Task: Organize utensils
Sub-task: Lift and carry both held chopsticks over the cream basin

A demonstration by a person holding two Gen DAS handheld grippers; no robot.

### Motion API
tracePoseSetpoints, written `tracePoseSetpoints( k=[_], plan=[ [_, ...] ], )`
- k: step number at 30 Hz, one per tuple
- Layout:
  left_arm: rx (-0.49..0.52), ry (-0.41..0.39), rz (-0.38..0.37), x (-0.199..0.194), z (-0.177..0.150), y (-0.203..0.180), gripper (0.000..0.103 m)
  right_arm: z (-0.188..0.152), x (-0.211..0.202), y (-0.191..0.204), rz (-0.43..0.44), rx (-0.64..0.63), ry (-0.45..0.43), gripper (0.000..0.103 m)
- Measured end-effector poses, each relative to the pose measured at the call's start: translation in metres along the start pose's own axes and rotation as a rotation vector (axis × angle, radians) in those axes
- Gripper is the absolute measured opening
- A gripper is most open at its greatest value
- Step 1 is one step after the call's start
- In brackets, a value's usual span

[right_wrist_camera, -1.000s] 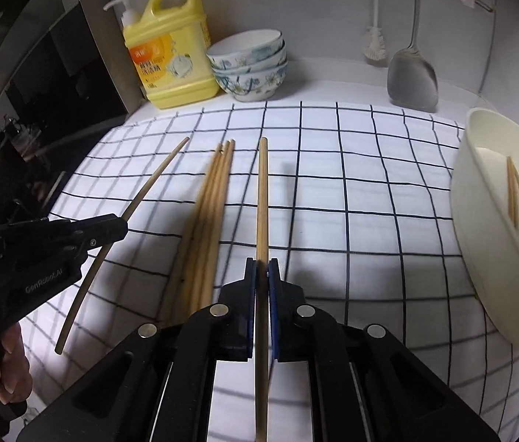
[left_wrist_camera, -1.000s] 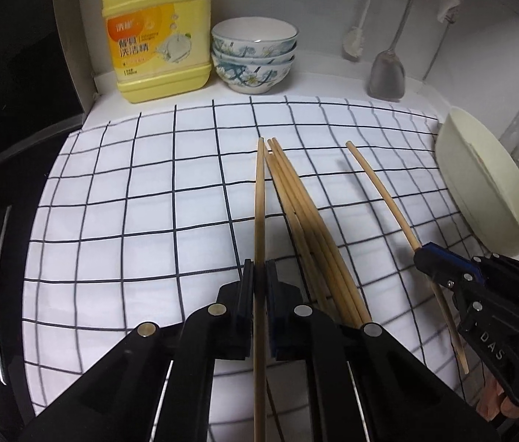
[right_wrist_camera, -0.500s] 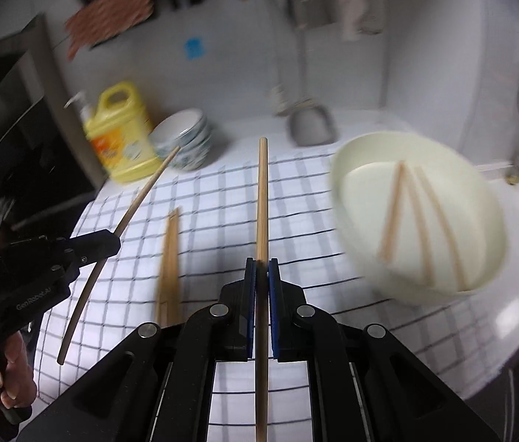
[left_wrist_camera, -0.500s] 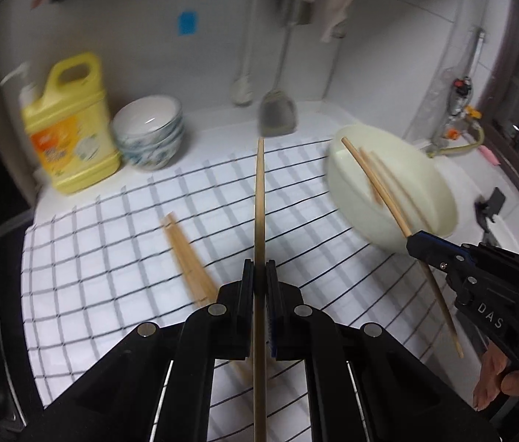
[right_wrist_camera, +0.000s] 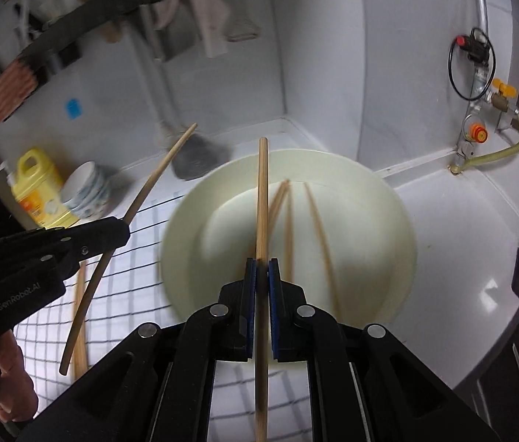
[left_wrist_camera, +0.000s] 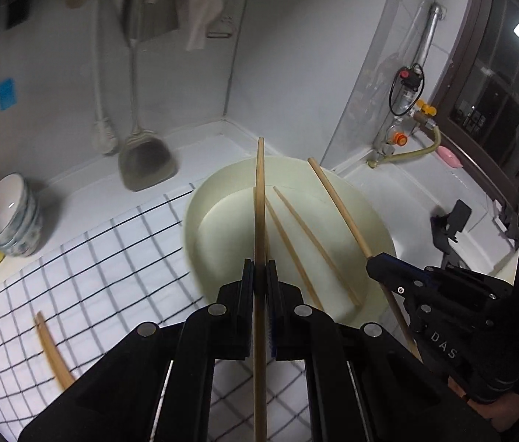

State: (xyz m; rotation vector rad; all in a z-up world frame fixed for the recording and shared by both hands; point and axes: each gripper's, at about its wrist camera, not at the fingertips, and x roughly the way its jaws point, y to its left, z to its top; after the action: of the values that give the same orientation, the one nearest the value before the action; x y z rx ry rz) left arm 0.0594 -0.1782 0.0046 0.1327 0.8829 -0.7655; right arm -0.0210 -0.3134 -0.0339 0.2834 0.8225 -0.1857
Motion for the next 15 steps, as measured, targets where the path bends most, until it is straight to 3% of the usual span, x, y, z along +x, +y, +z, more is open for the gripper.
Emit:
tracePoseSetpoints(
  k=[7, 15],
  plan=[
    [-0.029, 0.062, 0.036, 0.064, 0.026, -0.012, 0.007, 0.02, 0.05, -0.039, 0.017, 0.03, 0.056, 0.006],
    [-0.047, 0.131, 0.074, 0.109, 0.03, -0.012, 0.007, 0.023, 0.095, -0.062, 0.017, 0.045, 0.141, 0.006]
  ],
)
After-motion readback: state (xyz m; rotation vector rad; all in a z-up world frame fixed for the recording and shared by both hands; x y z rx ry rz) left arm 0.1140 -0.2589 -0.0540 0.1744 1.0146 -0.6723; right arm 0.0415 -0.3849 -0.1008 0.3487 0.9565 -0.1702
